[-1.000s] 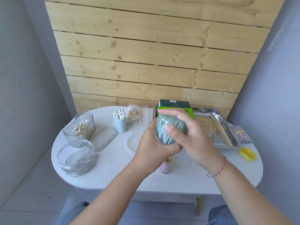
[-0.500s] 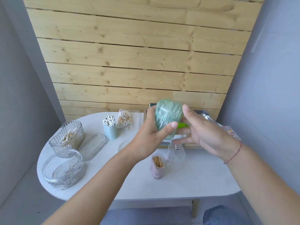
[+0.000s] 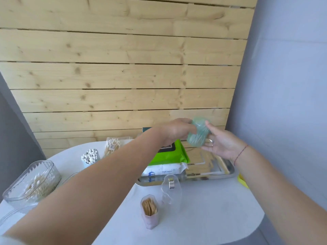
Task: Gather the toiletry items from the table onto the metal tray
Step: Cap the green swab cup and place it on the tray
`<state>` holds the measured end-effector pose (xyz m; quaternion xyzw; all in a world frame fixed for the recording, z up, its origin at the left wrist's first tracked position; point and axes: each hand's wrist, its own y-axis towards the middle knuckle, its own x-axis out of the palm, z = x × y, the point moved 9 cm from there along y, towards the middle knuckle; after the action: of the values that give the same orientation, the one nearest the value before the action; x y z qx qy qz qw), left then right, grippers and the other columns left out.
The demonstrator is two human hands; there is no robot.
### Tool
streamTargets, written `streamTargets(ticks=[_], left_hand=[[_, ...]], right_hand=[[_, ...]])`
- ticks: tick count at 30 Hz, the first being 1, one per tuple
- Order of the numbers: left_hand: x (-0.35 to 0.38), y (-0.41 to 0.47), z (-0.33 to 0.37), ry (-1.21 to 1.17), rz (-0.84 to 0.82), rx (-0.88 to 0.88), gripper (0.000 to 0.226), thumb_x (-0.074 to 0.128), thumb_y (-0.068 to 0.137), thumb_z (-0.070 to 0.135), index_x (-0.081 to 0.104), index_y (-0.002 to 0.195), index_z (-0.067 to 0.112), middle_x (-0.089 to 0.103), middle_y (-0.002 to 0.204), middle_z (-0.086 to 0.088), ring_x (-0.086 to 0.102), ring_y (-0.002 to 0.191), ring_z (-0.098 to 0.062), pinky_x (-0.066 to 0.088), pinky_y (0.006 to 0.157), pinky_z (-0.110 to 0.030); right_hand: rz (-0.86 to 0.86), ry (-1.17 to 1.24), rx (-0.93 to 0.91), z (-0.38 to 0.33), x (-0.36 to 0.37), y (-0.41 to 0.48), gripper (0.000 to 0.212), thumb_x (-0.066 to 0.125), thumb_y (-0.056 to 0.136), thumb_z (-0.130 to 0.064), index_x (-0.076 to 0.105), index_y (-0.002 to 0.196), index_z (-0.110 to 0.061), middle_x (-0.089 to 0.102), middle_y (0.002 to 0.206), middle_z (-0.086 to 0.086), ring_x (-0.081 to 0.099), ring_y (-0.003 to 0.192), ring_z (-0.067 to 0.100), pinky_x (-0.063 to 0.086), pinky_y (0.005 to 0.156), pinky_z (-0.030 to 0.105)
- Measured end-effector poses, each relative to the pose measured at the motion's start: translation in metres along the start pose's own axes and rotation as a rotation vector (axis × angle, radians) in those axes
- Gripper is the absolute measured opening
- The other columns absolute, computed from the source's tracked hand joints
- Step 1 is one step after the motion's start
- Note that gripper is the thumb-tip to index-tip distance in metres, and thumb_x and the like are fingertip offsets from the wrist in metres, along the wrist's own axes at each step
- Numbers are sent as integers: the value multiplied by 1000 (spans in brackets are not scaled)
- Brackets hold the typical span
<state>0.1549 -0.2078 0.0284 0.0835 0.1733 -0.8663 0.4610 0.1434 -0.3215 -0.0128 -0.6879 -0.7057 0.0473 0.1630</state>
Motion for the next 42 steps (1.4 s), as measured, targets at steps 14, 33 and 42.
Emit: streamTargets(ticks=[14, 33, 42], left_hand=[[-45, 129, -46, 598, 185, -227, 31, 38, 84, 4, 29, 56, 13, 29, 63, -4, 26, 58, -15, 24, 56, -26], [-89, 64, -39, 487, 395, -129, 28, 34, 97, 16, 48, 75, 26, 58, 121, -15, 46, 98, -23, 39, 91, -31], [-160, -125, -44, 72, 796, 124, 35, 43, 88, 3, 68, 106, 21, 67, 107, 4, 58, 101, -13, 43, 77, -20]], right_hand=[[88, -268, -32, 34, -24, 125, 47, 40, 94, -48, 46, 131, -19, 51, 128, 3, 49, 110, 18, 46, 98, 39], [201, -420, -9, 42, -8, 122, 77, 36, 90, -59, 21, 148, -11, 26, 155, 8, 29, 140, 29, 27, 111, 44], [348, -722, -600, -76, 67, 2, 54, 48, 93, -39, 39, 138, -12, 37, 145, 5, 31, 138, 19, 24, 111, 31]])
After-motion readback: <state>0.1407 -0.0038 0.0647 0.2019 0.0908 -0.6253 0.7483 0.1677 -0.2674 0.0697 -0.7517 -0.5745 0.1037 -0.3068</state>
